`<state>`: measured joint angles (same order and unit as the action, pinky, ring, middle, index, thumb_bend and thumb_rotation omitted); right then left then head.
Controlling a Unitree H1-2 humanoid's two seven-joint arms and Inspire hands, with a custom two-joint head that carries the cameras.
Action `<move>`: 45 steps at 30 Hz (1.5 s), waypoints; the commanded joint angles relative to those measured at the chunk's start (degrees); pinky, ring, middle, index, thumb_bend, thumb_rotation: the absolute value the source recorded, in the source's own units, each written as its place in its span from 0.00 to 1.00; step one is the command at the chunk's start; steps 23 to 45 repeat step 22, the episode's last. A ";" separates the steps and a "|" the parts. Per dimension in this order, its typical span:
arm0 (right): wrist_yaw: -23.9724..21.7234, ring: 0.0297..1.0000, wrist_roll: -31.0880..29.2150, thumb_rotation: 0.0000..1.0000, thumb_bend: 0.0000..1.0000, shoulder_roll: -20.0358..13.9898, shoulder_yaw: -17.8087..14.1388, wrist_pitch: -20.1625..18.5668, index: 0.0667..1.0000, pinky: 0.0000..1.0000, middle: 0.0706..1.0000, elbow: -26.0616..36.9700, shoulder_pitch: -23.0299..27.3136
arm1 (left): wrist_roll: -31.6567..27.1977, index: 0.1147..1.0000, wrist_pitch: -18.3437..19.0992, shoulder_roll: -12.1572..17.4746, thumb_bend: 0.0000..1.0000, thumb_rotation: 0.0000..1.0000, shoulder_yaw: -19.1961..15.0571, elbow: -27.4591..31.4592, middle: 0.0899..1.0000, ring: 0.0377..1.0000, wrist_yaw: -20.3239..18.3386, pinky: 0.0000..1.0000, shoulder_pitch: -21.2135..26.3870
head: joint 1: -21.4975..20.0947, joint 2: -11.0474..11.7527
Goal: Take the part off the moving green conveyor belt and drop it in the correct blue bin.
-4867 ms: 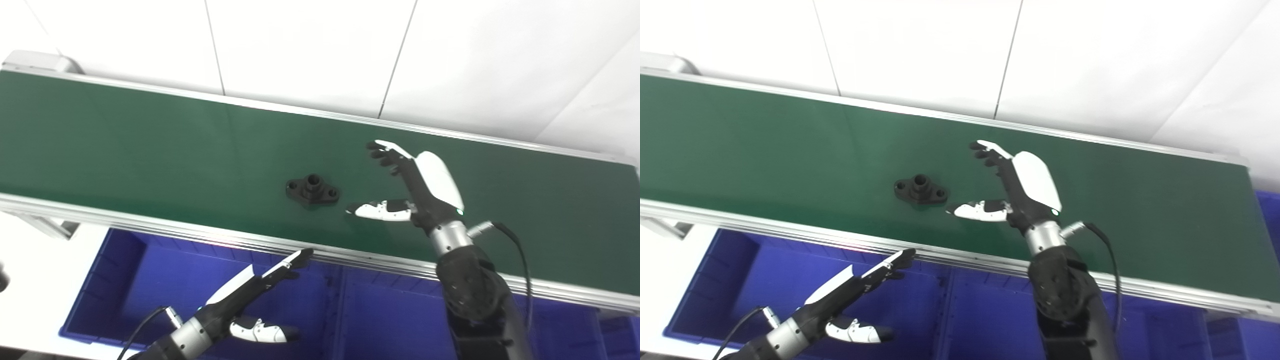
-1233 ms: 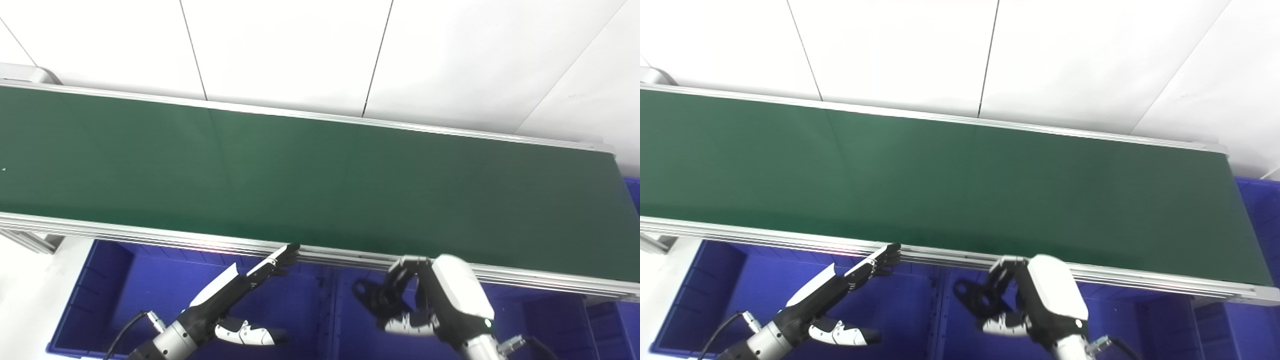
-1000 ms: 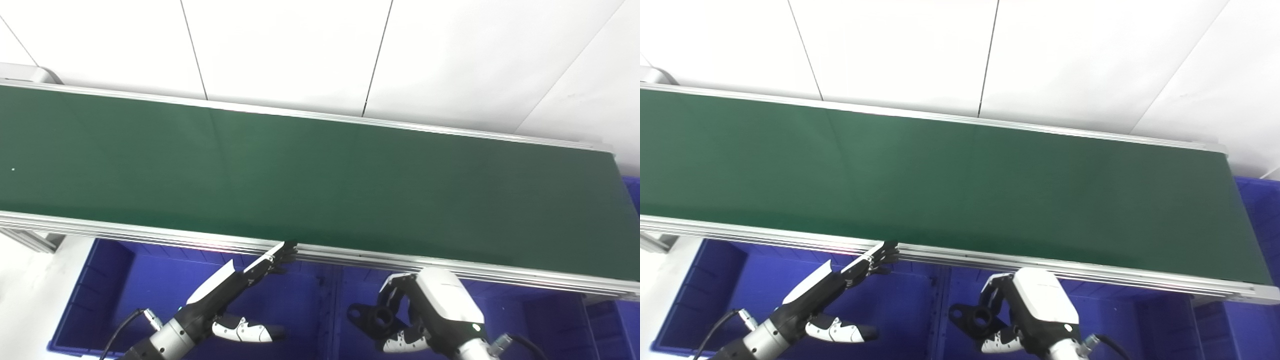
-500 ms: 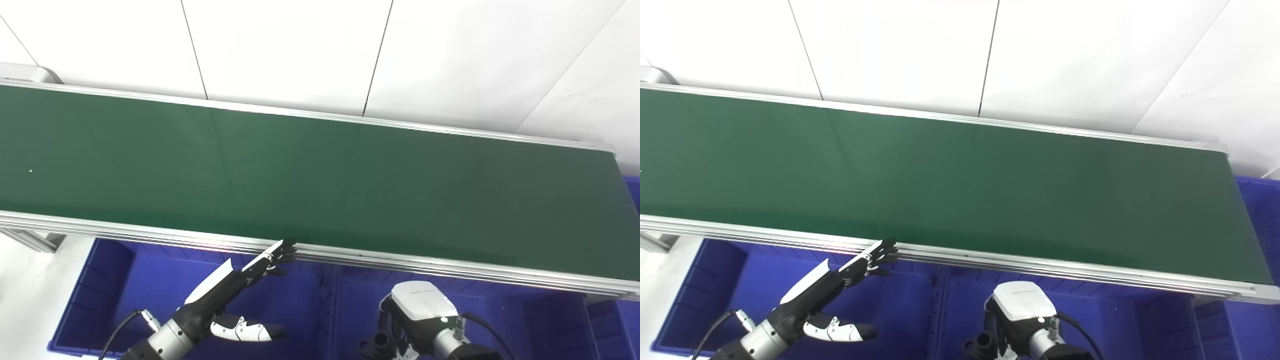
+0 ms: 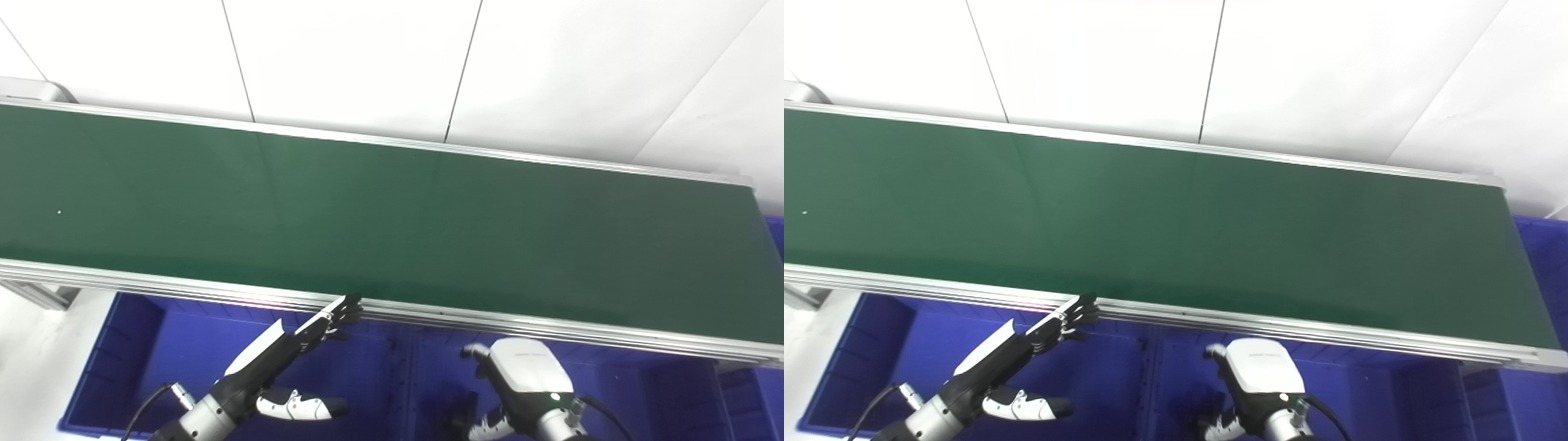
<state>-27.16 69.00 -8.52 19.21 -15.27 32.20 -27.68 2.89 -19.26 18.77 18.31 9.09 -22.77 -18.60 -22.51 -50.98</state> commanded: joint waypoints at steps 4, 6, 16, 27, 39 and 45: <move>10.24 0.76 -14.85 0.22 0.68 5.56 -2.65 2.40 0.81 0.67 0.79 6.83 -8.72 | -0.67 0.98 0.92 -0.06 0.67 0.46 0.08 2.43 0.97 0.93 -0.08 0.87 -0.24 | 2.48 -0.15; 15.02 0.77 -21.27 0.22 0.68 6.07 -3.07 6.07 0.81 0.69 0.80 7.11 -12.01 | -0.13 0.98 1.34 -0.41 0.68 0.47 0.15 2.56 0.97 0.93 0.23 0.86 -0.43 | 4.71 -0.34; 26.56 0.78 -34.28 0.38 0.64 6.41 -3.41 15.34 0.87 0.70 0.82 1.21 -15.58 | 0.21 0.99 0.47 -2.22 0.68 0.52 0.02 1.37 0.98 0.94 0.84 0.87 -0.38 | 9.61 -0.27; 27.22 0.79 -37.25 0.36 0.65 5.69 -3.84 15.00 0.87 0.72 0.83 0.25 -15.10 | 1.54 0.98 0.14 -3.02 0.68 0.52 -0.19 1.33 0.97 0.92 1.52 0.86 -0.75 | 11.56 0.17; 27.22 0.79 -37.25 0.36 0.65 5.69 -3.84 15.00 0.87 0.72 0.83 0.25 -15.10 | 1.54 0.98 0.14 -3.02 0.68 0.52 -0.19 1.33 0.97 0.92 1.52 0.86 -0.75 | 11.56 0.17; 27.22 0.79 -37.25 0.36 0.65 5.69 -3.84 15.00 0.87 0.72 0.83 0.25 -15.10 | 1.54 0.98 0.14 -3.02 0.68 0.52 -0.19 1.33 0.97 0.92 1.52 0.86 -0.75 | 11.56 0.17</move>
